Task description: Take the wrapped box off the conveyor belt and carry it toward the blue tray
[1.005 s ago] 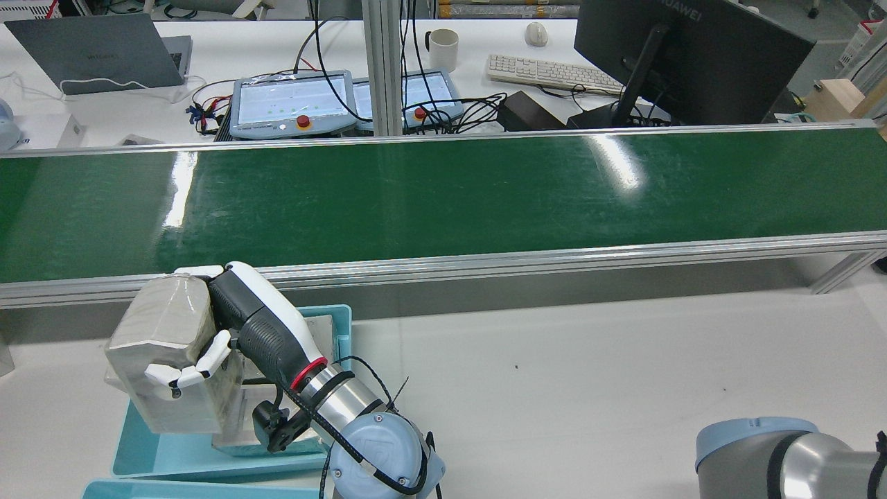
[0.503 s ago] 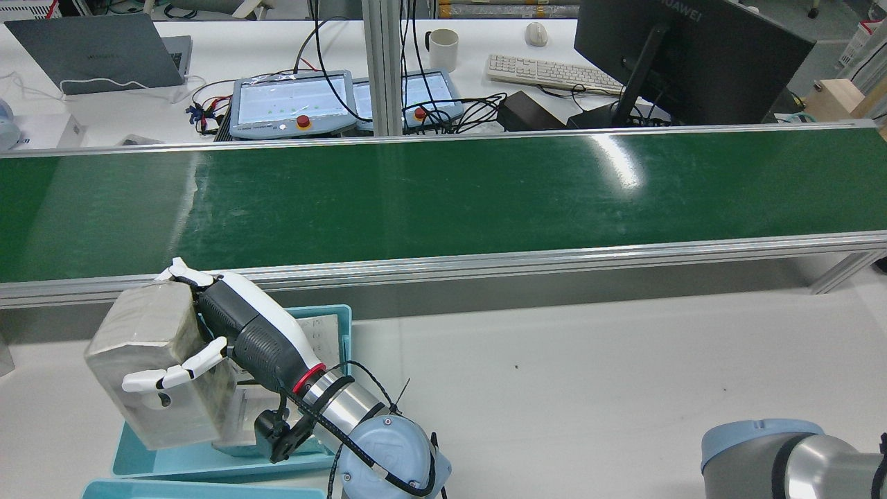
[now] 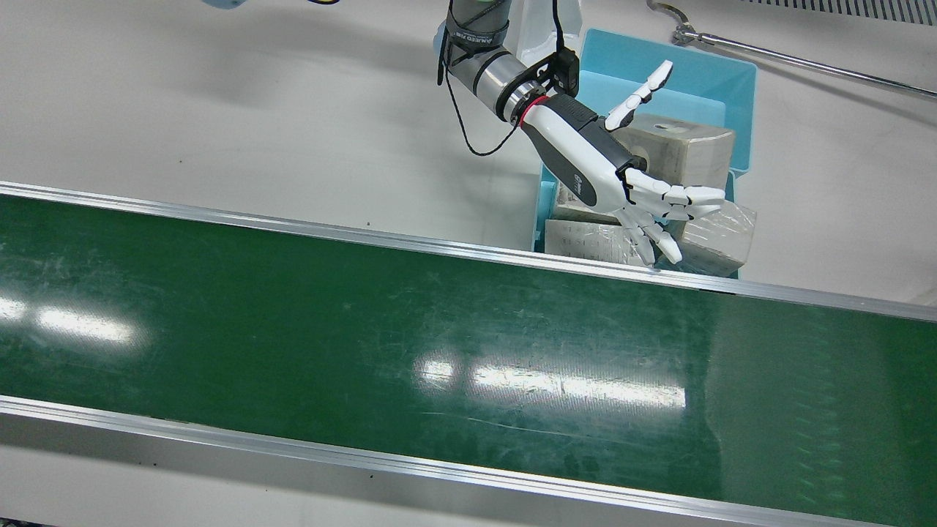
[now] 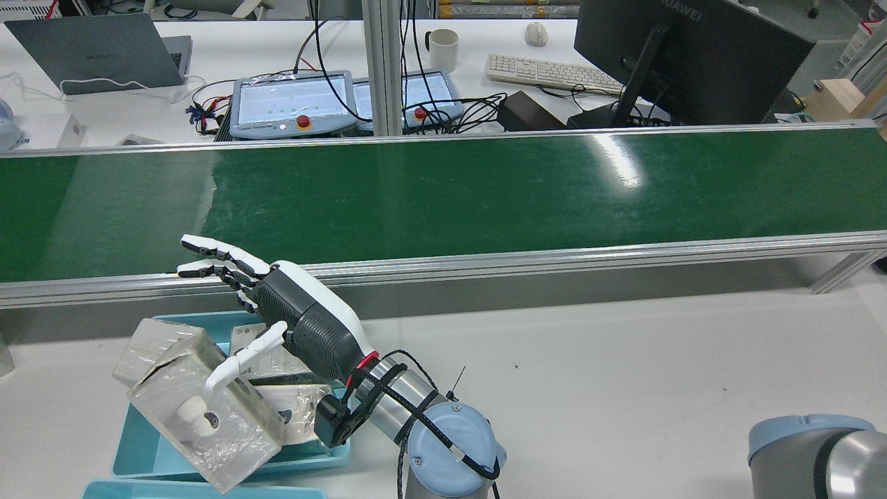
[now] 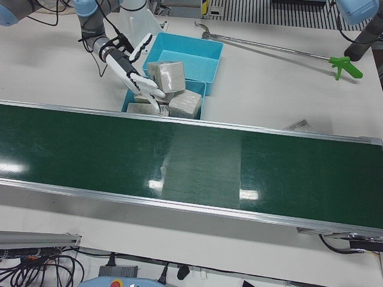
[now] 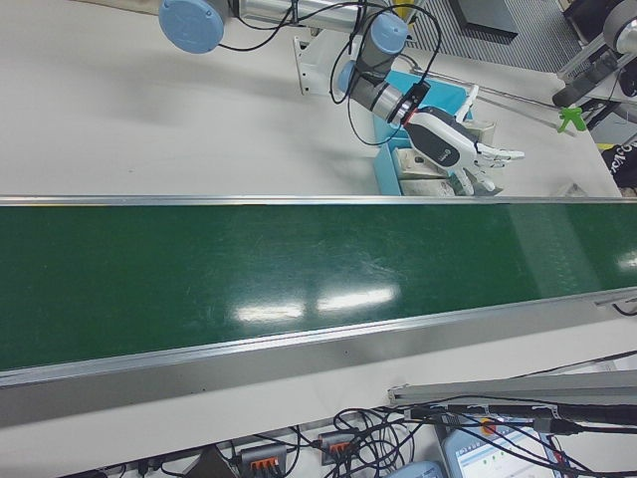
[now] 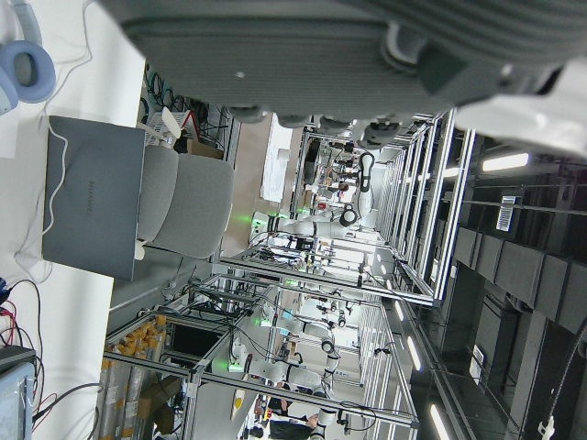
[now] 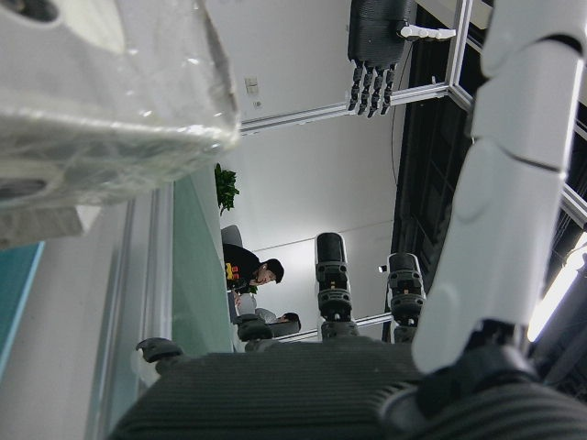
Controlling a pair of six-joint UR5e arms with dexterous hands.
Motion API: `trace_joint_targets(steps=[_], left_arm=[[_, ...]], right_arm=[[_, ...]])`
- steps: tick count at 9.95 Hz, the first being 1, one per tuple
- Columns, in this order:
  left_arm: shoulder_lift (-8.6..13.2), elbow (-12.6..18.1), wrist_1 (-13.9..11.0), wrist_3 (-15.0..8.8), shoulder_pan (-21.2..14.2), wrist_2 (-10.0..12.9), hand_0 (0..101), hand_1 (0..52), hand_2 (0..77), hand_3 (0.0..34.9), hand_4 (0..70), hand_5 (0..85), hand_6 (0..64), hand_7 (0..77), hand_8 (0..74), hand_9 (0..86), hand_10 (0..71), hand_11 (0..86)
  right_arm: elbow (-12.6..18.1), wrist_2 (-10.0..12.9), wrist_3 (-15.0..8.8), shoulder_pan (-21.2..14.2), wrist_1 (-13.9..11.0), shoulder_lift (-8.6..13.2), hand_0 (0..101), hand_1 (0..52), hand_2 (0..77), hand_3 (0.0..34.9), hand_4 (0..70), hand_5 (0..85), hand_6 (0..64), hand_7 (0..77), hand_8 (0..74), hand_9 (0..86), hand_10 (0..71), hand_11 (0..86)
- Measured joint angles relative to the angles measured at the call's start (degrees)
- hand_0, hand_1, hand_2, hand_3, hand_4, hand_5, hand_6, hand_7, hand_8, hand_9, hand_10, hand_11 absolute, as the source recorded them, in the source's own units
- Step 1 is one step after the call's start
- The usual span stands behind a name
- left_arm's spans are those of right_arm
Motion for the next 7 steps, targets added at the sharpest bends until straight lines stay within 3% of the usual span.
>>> trace_joint_targets(steps=[1,2,3,4,5,6,7], left_arm=[[0.0,0.0,0.0,0.0,0.0,0.0,0,0.0,1.1,0.0,0.0,1.1,0.0,0.5,0.5,0.0,0.5,0.0],[0.0,0.0,0.0,0.0,0.0,0.0,0,0.0,1.1,0.0,0.0,1.1,0.0,0.5,0.5,0.0,0.5,0.5],[0.0,0.0,0.0,0.0,0.0,0.0,0,0.0,1.1,0.0,0.0,1.1,0.0,0.5,0.5,0.0,0.5,0.5],[0.0,0.0,0.0,0.0,0.0,0.0,0,0.0,1.1,0.0,0.0,1.1,0.0,0.5,0.5,0.0,0.5,0.5],[0.0,0.0,0.0,0.0,0.0,0.0,0,0.0,1.1,0.0,0.0,1.1,0.0,0.5,0.5,0.0,0.5,0.0],[0.0,0.0,0.0,0.0,0.0,0.0,0,0.0,0.5,0.0,0.0,1.1,0.0,0.5,0.5,0.0,0.0,0.5],[0.0,0.0,0.0,0.0,0.0,0.0,0,0.0,0.5,0.0,0.0,1.1,0.0,0.5,0.5,0.0,0.0,0.5]], right_arm=[[1.6,0.0,0.5,1.0,-1.1,-0.3,46,8.2,4.4,31.2,9.3,13.1,3.3,21.3,2.2,2.7,0.0,1.1],[4.0,-0.1,0.9,2.6,-3.2,-0.6,46,8.2,4.4,31.2,9.3,13.1,3.3,21.3,2.2,2.7,0.0,1.1],[7.2,-0.5,2.5,5.1,-6.2,-1.3,46,8.7,7.1,30.6,15.8,18.5,4.9,26.2,4.4,3.8,0.0,1.1],[9.7,-2.2,5.4,8.2,-8.8,-2.2,46,8.7,7.1,30.6,15.8,18.5,4.9,26.2,4.4,3.8,0.0,1.1],[11.3,-4.7,8.9,12.0,-10.5,-3.5,56,30.5,16.9,29.1,30.0,33.3,16.4,41.5,8.7,15.3,6.0,0.5],[12.3,-7.2,12.6,16.5,-11.6,-5.9,62,37.1,27.3,27.0,38.2,40.9,24.5,49.6,16.4,25.6,6.0,0.5],[12.7,-8.8,15.4,20.7,-12.1,-8.9,62,37.1,27.3,27.0,38.2,40.9,24.5,49.6,16.4,25.6,6.0,0.5]])
